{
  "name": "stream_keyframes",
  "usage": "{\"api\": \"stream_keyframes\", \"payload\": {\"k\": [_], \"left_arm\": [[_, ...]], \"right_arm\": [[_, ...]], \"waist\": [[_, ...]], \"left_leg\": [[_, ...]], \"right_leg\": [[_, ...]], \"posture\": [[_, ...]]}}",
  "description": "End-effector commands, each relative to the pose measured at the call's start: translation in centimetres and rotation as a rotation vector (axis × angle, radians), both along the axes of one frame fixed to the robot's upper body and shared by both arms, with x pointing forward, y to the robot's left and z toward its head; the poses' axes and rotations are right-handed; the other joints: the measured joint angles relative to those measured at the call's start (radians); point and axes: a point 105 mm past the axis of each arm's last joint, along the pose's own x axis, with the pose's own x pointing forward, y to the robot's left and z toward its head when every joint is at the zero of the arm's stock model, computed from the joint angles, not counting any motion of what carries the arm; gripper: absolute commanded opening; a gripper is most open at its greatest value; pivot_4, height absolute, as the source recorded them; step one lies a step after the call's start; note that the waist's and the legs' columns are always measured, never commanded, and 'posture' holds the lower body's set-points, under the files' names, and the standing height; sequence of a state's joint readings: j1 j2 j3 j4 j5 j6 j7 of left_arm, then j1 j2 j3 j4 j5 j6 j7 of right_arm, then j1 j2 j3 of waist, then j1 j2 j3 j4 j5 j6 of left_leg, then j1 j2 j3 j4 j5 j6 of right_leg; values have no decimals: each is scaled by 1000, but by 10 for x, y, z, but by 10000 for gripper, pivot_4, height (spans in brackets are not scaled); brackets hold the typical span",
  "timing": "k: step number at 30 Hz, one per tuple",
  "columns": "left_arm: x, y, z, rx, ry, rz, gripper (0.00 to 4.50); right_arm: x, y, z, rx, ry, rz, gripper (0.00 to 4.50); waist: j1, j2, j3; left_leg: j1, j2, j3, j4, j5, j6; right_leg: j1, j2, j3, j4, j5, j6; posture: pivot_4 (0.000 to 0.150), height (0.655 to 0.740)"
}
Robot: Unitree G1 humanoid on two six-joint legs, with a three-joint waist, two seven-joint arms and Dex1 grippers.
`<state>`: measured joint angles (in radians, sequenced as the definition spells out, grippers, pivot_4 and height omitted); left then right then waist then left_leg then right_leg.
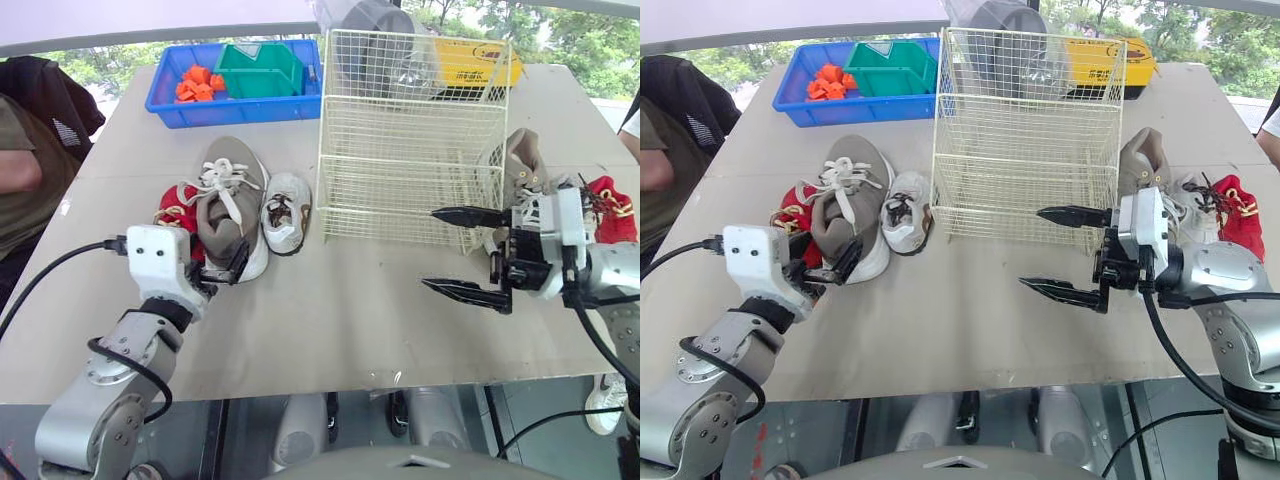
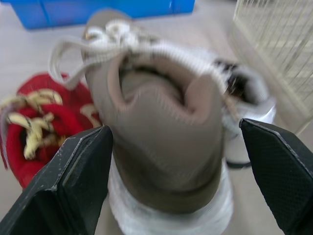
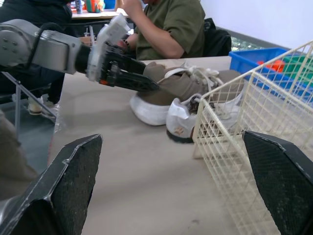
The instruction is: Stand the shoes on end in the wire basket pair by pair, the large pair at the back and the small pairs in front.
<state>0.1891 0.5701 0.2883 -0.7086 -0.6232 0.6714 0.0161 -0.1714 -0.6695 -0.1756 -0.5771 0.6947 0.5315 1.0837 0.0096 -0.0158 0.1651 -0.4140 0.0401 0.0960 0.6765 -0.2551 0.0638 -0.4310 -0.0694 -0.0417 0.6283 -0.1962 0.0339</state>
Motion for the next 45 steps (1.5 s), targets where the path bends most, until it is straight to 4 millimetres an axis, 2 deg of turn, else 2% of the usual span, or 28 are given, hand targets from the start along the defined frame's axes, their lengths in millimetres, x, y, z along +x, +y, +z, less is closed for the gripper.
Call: {"api": "stream_keyframes", "payload": {"k": [1,2,3,4,7,9,13,15,20,24,29,34,38,40,45], "left_arm": [[7,3,-1,22,-13,15,45000],[7,1,-4,22,-5,4,39441],[7,-1,-5,22,-5,-12,36237],[8,-4,-5,18,-11,-23,31190],[11,-12,-2,13,-33,-49,20585],[13,-15,-1,16,-39,-54,14725],[13,-19,1,19,-60,-58,6986],[10,-21,8,17,-104,-55,6467],[-6,-24,69,64,-431,-6,6365],[-14,-24,92,109,-554,20,5591],[-17,-20,110,164,-635,39,5464],[-21,-36,118,295,-648,-190,5380],[-24,-29,130,446,-667,-327,5359],[-26,-26,137,517,-684,-380,5351],[-31,-37,139,700,-710,-595,5308]], "right_arm": [[-11,-3,11,4,-58,24,44591],[-13,-3,10,5,-50,30,45000],[-15,-4,9,1,-42,34,45000],[-16,-5,9,-2,-39,35,45000],[-16,-5,7,-4,-29,39,45000],[-16,-5,6,-7,-23,43,45000],[-14,-3,4,-11,-16,59,45000],[-12,-2,6,-9,-19,68,45000],[-1,10,26,46,-66,113,45000],[10,17,43,57,-105,140,45000],[31,24,67,50,-165,129,45000],[51,33,94,-53,-226,157,45000],[79,34,126,-207,-369,53,45000],[84,37,140,-259,-396,77,45000],[91,56,174,-352,-451,185,45000]], "waist": [[3,0,0],[4,0,0],[4,0,0],[4,0,0],[5,0,0],[10,0,-1],[13,0,-1],[14,0,-1],[8,-5,2],[5,-6,2],[2,-6,3],[4,-6,3],[2,-5,4],[0,-4,4],[-10,-1,6]], "left_leg": [[0,0,0,0,0,0],[0,0,0,0,0,0],[0,0,0,0,0,0],[0,0,0,0,0,0],[0,0,0,0,0,0],[0,0,-1,0,0,0],[0,-1,-2,0,0,0],[0,-1,-2,0,0,0],[-1,-1,-2,0,0,0],[-2,-1,-2,0,0,0],[-2,-1,-1,0,0,1],[-2,0,-1,0,0,1],[-3,-1,0,0,0,0],[-3,0,1,0,0,0],[-3,0,2,-2,0,0]], "right_leg": [[0,0,0,0,0,0],[0,-1,0,0,0,0],[0,-1,0,0,0,0],[0,-1,0,0,0,0],[0,-1,0,0,0,0],[0,-1,0,0,0,0],[1,-2,-1,0,0,0],[1,-3,-1,0,0,0],[0,-2,-1,0,0,0],[0,-2,-1,-1,0,-1],[0,-2,-1,-1,1,-1],[-1,-1,-1,-1,1,-2],[-2,-2,-1,-2,1,-2],[-3,-2,-1,-2,1,-2],[-4,-1,-1,-2,1,-2]], "posture": [[1500,7400],[1500,7400],[1500,7400],[1500,7400],[1500,7400],[1500,7400],[1500,7400],[1500,7400],[1500,7400],[1500,7400],[1500,7400],[1500,7400],[1500,7400],[1500,7400],[1500,7400]]}}
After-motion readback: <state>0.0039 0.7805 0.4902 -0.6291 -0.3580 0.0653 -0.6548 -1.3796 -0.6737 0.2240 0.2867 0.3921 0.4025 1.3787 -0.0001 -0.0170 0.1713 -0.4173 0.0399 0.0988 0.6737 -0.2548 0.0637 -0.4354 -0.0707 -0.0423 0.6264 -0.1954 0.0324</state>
